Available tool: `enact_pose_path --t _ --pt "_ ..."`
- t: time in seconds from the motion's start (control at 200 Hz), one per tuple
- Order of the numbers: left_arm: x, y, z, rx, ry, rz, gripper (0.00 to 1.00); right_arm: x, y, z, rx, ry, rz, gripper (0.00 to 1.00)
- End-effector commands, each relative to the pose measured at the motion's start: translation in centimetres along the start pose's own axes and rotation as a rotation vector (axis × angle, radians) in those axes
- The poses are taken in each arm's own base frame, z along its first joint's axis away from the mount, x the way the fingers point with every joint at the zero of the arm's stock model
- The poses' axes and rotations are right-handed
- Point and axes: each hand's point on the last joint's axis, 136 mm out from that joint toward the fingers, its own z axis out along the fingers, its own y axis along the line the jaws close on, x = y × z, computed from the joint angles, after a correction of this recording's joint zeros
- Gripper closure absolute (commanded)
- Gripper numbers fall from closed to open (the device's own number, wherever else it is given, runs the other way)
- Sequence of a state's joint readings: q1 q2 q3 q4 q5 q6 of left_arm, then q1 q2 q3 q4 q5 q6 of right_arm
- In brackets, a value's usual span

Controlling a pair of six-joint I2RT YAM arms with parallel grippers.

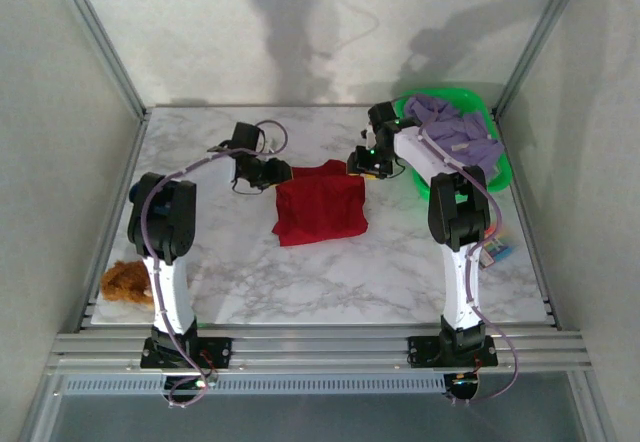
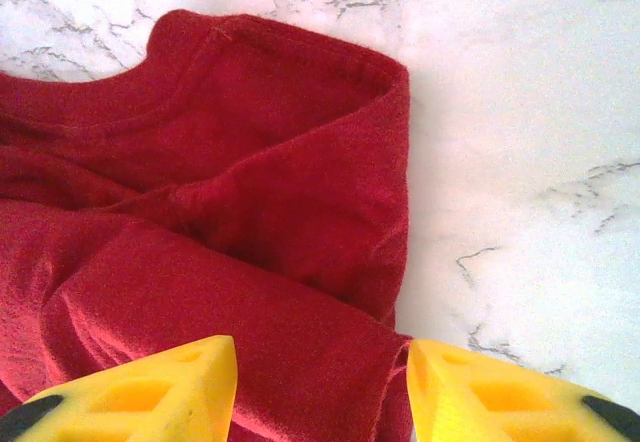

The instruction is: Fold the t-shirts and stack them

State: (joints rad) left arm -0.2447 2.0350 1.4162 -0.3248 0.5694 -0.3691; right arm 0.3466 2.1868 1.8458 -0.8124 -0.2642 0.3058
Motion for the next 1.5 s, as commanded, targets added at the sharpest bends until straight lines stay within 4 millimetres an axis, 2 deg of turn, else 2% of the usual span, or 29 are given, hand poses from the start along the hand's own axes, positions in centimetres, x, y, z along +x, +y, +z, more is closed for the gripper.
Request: enact_pose_path --t 0.0,0.075,0.235,0.295,0.406,0.546,0.651,0.716,0.761,0.796,0.861,1.016,1.122,1.202,1.492 --pt "0.1 0.9 1.0 -0.076 0.008 0.018 0.61 -0.2 0.3 0.0 -0.022 0.01 0.006 0.53" --pt "-0.3 1.6 0.8 -0.133 -0.015 0.023 0.59 -0.2 0.4 0.1 -0.029 0.012 0.015 0.53" --pt "-0.6 1.5 -0.2 -0.158 -0.052 0.025 0.57 -0.3 0.4 0.4 -0.036 0.012 0.019 0.54" --pt "-0.4 1.8 -0.7 -0.188 -0.06 0.032 0.53 -0.2 0.4 0.6 -0.036 0.017 0.021 0.55" --pt "0.2 2.1 -1.1 -0.194 -0.075 0.022 0.52 -0.1 0.3 0.8 -0.039 0.02 0.023 0.59" --pt "0.5 1.2 0.6 -0.092 -0.062 -0.02 0.59 0.1 0.5 0.9 -0.051 0.025 0.028 0.65" --pt "0.1 -0.2 0.8 -0.043 -0.086 -0.031 0.65 0.3 0.7 0.8 -0.058 0.03 0.027 0.65" --pt "-0.1 -0.7 0.6 -0.033 -0.095 -0.028 0.76 0.4 0.8 0.6 -0.06 0.027 0.027 0.73" --pt "-0.2 -0.8 0.5 -0.032 -0.098 -0.025 0.84 0.5 0.9 0.4 -0.066 0.029 0.029 0.91" --pt "-0.2 -0.9 0.2 -0.034 -0.1 -0.022 0.9 0.5 1.2 0.1 -0.078 0.028 0.034 1.0" --pt "-0.4 -1.1 -0.6 -0.045 -0.114 -0.011 1.0 0.5 1.9 -0.7 -0.107 0.022 0.039 1.0" --pt "-0.8 -1.7 -2.9 -0.057 -0.146 -0.002 1.0 0.6 2.8 -2.9 -0.134 -0.006 0.05 1.0" --pt "-1.1 -2.1 -4.1 -0.051 -0.165 -0.008 1.0 0.5 3.4 -3.6 -0.159 -0.025 0.058 1.0" --pt "-1.7 -2.1 -4.6 -0.04 -0.177 -0.018 1.0 0.0 3.9 -3.7 -0.184 -0.039 0.058 1.0" --pt "-4.3 -2.8 -4.8 -0.011 -0.197 -0.022 1.0 -3.2 3.9 -3.0 -0.168 -0.08 0.042 1.0"
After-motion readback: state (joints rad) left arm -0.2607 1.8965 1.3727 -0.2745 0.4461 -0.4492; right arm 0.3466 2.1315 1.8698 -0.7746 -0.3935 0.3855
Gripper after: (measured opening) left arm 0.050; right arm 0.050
